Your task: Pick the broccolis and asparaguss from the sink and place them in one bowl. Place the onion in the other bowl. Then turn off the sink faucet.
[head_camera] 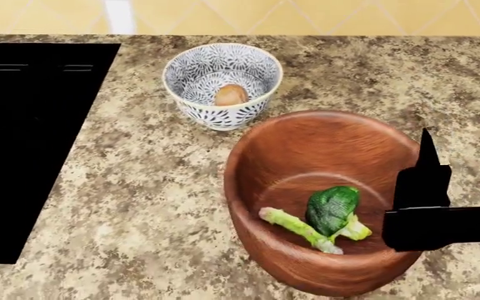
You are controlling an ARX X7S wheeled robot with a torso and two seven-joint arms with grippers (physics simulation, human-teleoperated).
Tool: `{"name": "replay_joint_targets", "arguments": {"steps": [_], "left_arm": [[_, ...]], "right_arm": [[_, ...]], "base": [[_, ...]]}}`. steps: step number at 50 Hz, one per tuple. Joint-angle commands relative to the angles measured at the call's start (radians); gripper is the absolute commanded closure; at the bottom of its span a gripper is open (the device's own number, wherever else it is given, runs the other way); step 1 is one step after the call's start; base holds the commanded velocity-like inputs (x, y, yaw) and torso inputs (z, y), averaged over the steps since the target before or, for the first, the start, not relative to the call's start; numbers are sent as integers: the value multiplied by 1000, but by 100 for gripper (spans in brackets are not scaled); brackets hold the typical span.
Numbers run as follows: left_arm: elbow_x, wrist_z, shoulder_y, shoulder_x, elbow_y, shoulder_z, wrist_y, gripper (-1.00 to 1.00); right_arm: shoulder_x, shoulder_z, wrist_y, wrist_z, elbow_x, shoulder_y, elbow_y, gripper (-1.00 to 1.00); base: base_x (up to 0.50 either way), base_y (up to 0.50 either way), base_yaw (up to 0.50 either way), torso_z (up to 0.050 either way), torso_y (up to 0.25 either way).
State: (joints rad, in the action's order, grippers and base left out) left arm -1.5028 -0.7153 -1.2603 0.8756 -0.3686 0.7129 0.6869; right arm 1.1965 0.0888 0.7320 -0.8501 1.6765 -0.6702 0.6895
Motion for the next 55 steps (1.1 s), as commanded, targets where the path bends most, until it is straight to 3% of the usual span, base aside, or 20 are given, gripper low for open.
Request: {"name": "replay_joint_targets", "arguments": {"steps": [1, 12, 25, 55], "left_arm": [[-3, 11, 9, 10, 2, -14, -6, -100], [14, 12, 97, 60, -52, -30, -66, -100], [14, -4, 121, 69, -66, -34, -81, -100], [27, -19, 148, 79, -78, -36, -94, -100]], "right_arm": [[-4, -34, -24, 7, -27, 59, 14, -100], [-51, -3, -19, 27, -70, 63, 7, -100], [-88, 48, 21, 24, -77, -19, -19, -100], [-102, 60, 24, 25, -96, -13, -29, -100]], "base": [[-23, 500, 0, 0, 0], [-12, 500, 0, 0, 0], [-12, 500, 0, 0, 0], [-12, 500, 0, 0, 0]]}}
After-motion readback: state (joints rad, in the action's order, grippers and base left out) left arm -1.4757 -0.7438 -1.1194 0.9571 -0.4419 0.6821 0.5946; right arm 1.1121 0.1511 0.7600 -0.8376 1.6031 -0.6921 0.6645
